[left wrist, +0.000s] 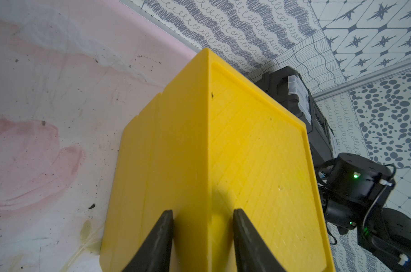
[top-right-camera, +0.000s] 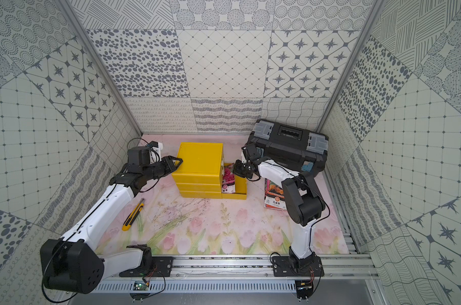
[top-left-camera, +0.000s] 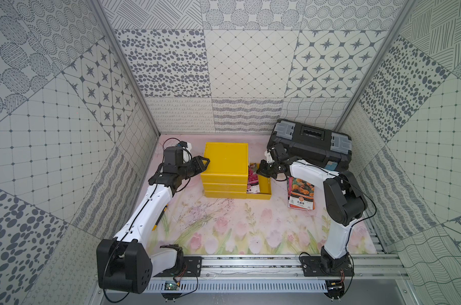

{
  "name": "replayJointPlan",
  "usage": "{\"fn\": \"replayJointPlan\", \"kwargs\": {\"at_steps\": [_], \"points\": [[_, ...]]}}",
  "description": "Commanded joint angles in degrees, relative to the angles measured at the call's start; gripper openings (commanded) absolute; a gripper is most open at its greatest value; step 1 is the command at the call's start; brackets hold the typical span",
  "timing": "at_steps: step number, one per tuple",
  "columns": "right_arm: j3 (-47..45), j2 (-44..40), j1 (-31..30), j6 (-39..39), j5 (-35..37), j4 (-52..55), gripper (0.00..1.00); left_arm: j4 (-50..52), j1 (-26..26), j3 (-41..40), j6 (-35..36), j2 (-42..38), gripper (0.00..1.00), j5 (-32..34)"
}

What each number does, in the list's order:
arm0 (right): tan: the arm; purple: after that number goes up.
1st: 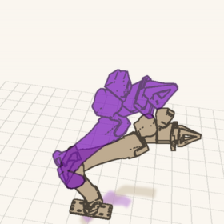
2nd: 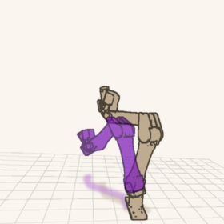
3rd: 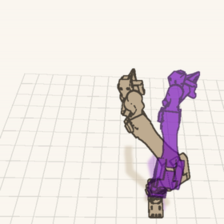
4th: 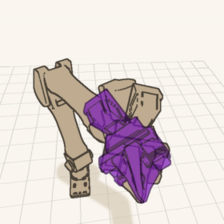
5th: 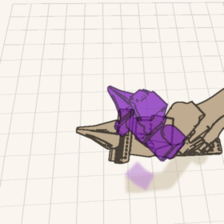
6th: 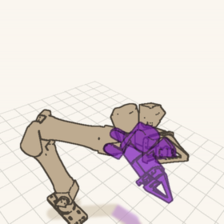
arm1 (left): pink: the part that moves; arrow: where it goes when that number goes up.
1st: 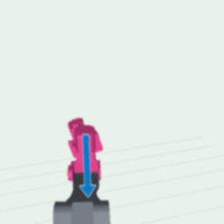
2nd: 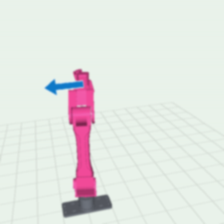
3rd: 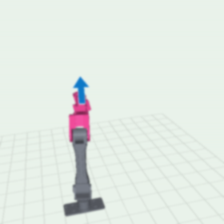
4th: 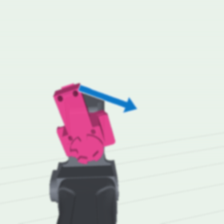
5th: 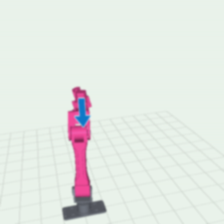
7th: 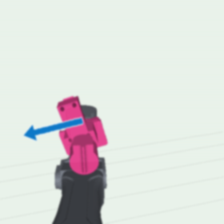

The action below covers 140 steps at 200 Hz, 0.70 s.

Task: Take the seed bags out of the drawer
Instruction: Pick up the seed packet from the drawer.

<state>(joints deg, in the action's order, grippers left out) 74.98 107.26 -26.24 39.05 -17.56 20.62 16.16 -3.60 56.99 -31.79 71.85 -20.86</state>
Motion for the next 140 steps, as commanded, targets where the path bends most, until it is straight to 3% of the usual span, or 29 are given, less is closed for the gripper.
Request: {"fn": "replayJointPlan", "kwargs": {"at_steps": [1,140], "points": [[-0.36,-3.13,0.69,-2.75,0.46,1.93,0.0,21.4,0.17,-1.64,1.65,1.26,0.43,-0.85],[-6.56,-15.17,11.43,-8.01,-2.9,7.76,0.0,20.93,0.1,-1.78,1.47,1.57,0.43,-1.29]]}}
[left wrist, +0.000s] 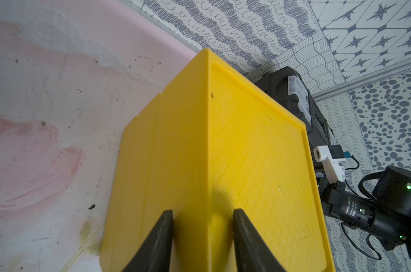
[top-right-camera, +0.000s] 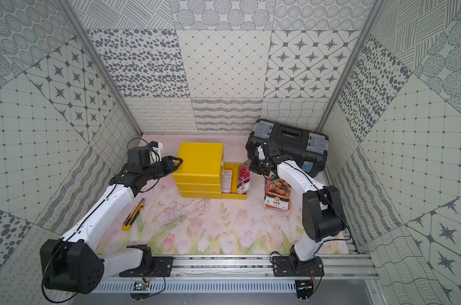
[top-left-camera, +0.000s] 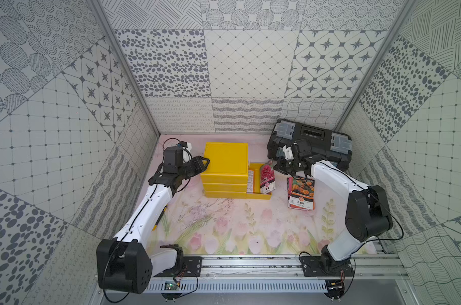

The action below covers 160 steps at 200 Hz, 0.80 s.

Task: Take the seed bags out of the drawer
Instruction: Pick up the seed packet from the drawer, then place the seed packet at the center of the board.

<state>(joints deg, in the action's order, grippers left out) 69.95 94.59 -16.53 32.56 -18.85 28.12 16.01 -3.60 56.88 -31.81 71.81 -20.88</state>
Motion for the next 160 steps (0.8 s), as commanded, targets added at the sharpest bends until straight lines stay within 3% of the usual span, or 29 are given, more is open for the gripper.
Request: {"fn": "replayJointPlan", "kwargs": {"at_steps": [1,120,160], "points": [[-1.6,-2.57,1.88,-1.57,-1.66,0.27,0.0,21.12,0.09,-1.63,1.49,1.6,0.43,-1.31],[-12.82,-13.26,24.29,-6.86,-13.43,2.95,0.0,21.11,0.17,-1.51,1.55,1.41,0.43,-1.46],[-15.2,-11.81,27.7,-9.22,-10.5,3.76,0.0,21.04,0.17,-1.51,1.5,1.57,0.43,-1.65]]}}
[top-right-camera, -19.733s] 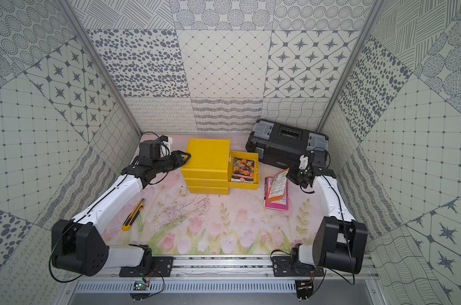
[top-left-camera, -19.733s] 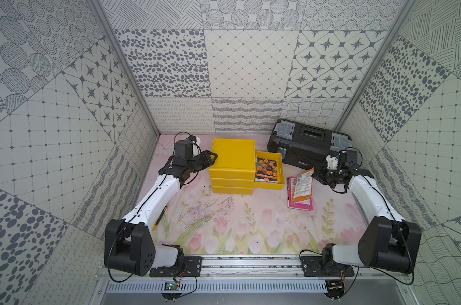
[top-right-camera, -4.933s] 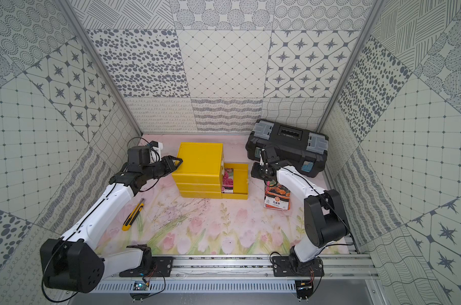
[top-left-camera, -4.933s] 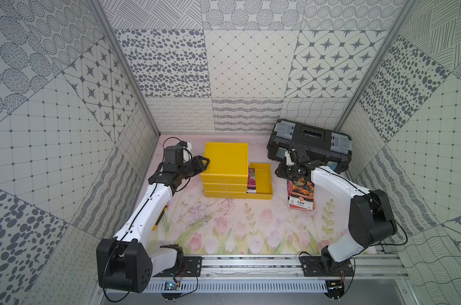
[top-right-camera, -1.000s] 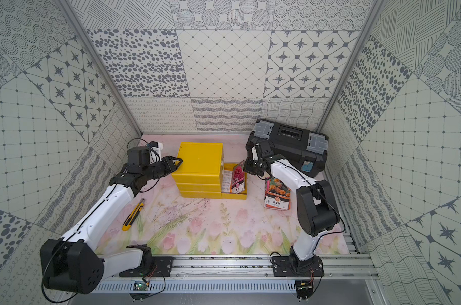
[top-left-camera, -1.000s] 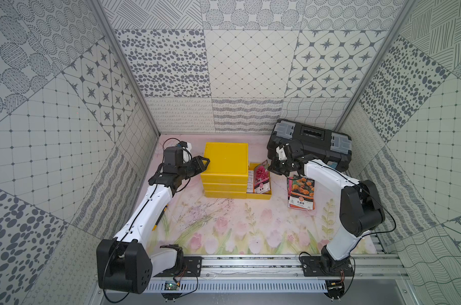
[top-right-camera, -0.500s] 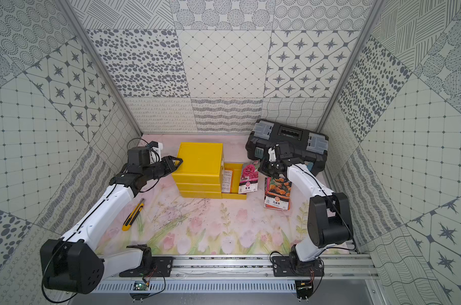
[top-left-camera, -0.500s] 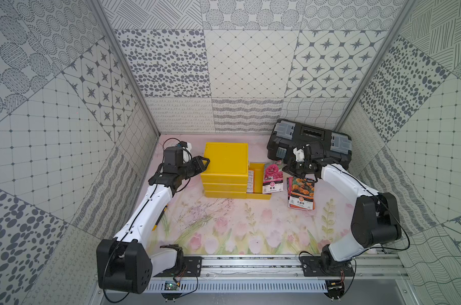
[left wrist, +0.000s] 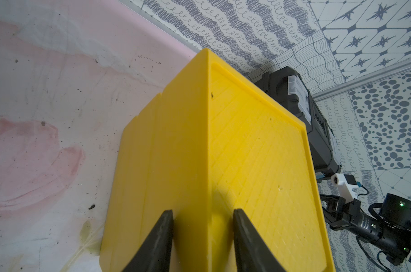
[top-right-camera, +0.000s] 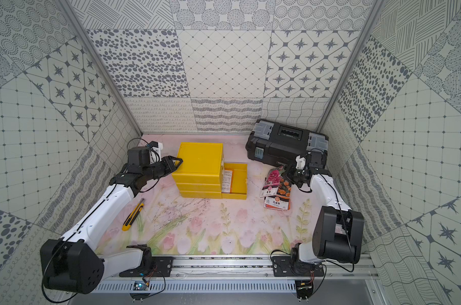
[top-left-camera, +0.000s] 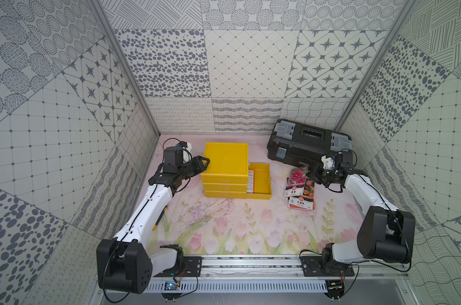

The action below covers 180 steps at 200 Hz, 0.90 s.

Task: Take the seed bags out of the drawer
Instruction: Place the seed packet at the center of the board.

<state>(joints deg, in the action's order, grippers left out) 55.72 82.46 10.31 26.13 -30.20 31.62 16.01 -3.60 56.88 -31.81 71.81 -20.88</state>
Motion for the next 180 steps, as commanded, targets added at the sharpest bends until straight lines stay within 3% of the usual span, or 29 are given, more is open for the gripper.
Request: {"fn": "replayJointPlan", "kwargs": {"at_steps": [1,49,73,117,146,180], "points": [[-0.97,0.37,0.9,-2.81,0.93,0.28,0.0,21.06,0.17,-1.51,1.5,1.57,0.43,-1.68],[-0.57,0.28,1.06,-4.33,11.43,2.96,0.0,20.86,0.17,-1.45,1.62,1.57,0.43,-2.01],[0.18,0.28,1.04,-4.25,16.03,4.02,0.17,20.88,0.21,-1.44,1.55,1.6,0.43,-2.32],[-0.1,-4.07,-0.64,-3.51,18.89,3.65,0.33,20.47,0.2,-1.94,1.23,1.22,0.43,-2.57],[-0.5,-7.02,-6.46,-1.1,16.54,1.06,0.37,20.11,0.19,-2.13,0.96,1.4,0.43,-2.59],[1.88,-5.46,-17.84,3.69,15.85,-2.39,0.4,20.36,0.19,-2.12,1.09,1.33,0.43,-2.36]]}}
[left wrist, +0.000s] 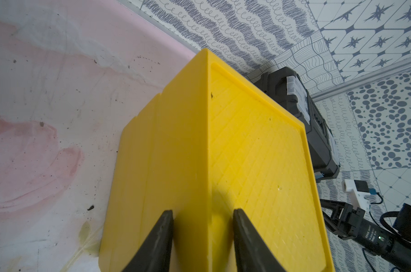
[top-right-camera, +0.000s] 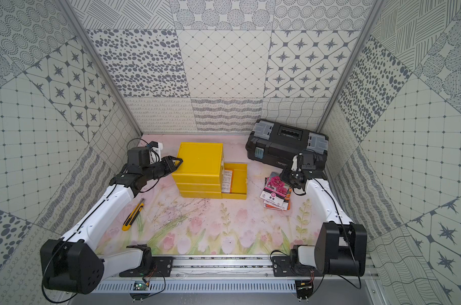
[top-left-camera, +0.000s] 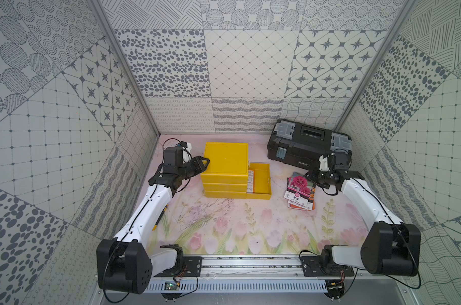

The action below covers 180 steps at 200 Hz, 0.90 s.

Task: Take the seed bags out of the drawer
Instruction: Place the seed packet at the center of the board, then pick up the seed packet from the drawer.

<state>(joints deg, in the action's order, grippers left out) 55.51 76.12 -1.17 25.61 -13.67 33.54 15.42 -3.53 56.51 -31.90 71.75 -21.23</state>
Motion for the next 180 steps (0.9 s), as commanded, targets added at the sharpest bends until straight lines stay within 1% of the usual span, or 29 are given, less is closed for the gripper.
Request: {"fn": "replayJointPlan", "kwargs": {"at_steps": [1,36,76,122,180], "points": [[2.17,1.01,-6.64,4.38,-0.75,-4.42,0.4,21.0,0.12,-1.71,1.24,1.39,0.43,-1.99],[6.54,7.49,-17.03,8.53,0.14,-8.18,0.41,21.41,0.12,-1.59,1.42,0.95,0.43,-1.59],[11.6,16.93,-24.51,11.07,1.51,-10.66,0.41,21.46,0.12,-1.66,1.36,0.72,0.43,-1.55],[15.08,26.08,-28.03,12.97,1.46,-13.61,0.41,21.26,0.12,-1.75,1.32,0.43,0.43,-1.85],[19.58,35.38,-29.58,14.24,2.07,-14.33,0.42,20.83,0.19,-1.96,1.18,0.25,0.43,-2.18]]}}
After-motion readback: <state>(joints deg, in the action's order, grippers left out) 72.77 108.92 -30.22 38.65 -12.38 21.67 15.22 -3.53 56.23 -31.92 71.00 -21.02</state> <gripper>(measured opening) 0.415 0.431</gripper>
